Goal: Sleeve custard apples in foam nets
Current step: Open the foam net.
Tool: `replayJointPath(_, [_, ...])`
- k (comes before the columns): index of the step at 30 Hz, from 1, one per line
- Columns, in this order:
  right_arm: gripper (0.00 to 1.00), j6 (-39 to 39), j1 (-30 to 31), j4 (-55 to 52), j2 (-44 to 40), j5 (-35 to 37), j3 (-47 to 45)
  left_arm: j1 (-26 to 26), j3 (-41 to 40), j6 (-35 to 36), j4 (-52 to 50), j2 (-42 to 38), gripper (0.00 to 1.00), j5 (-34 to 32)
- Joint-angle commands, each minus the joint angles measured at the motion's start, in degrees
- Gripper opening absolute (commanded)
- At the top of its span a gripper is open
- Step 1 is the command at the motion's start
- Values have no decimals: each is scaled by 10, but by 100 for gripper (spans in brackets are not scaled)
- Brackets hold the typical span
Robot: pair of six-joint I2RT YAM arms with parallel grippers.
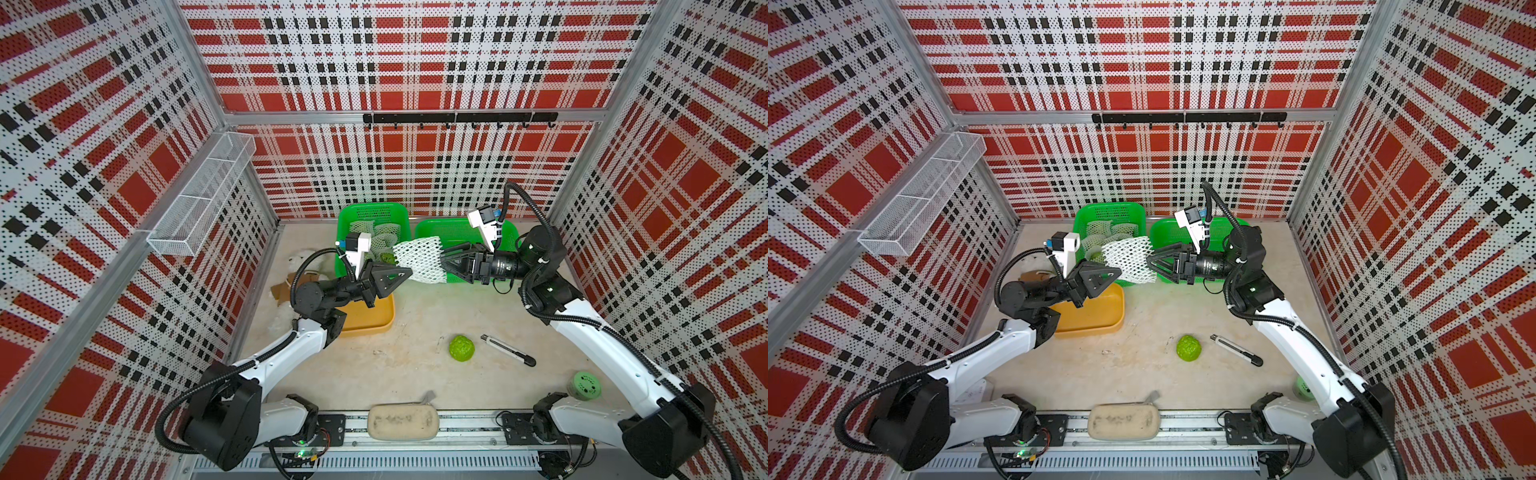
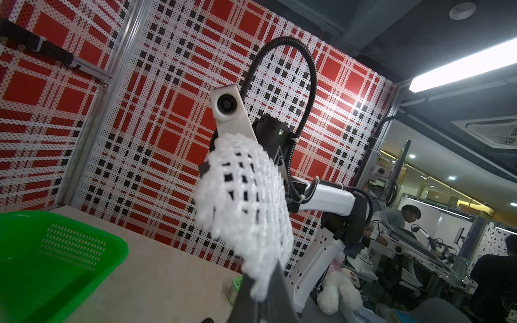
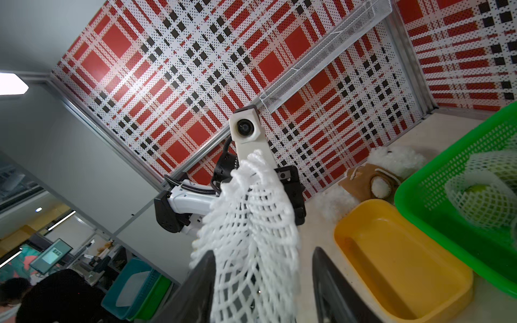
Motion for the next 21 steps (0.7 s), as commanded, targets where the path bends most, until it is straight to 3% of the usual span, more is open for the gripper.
replayJointPath(1, [71, -121, -10, -139, -39, 34, 34, 10, -1, -17, 27, -14, 0, 31])
replayJointPath(5, [73, -171, -31, -200, -70, 29, 43, 10, -1, -8, 29, -24, 0, 72])
replayJointPath(10, [29, -187, -29, -217, -65, -33, 54, 8, 1, 2, 29, -37, 0, 99])
replayJointPath(13, [16, -196, -9, -211, -61, -44, 56, 6, 5, 0, 28, -37, 0, 107])
replayJointPath(21, [12, -217, 40, -224, -38, -25, 67, -4, 10, -2, 28, -33, 0, 113])
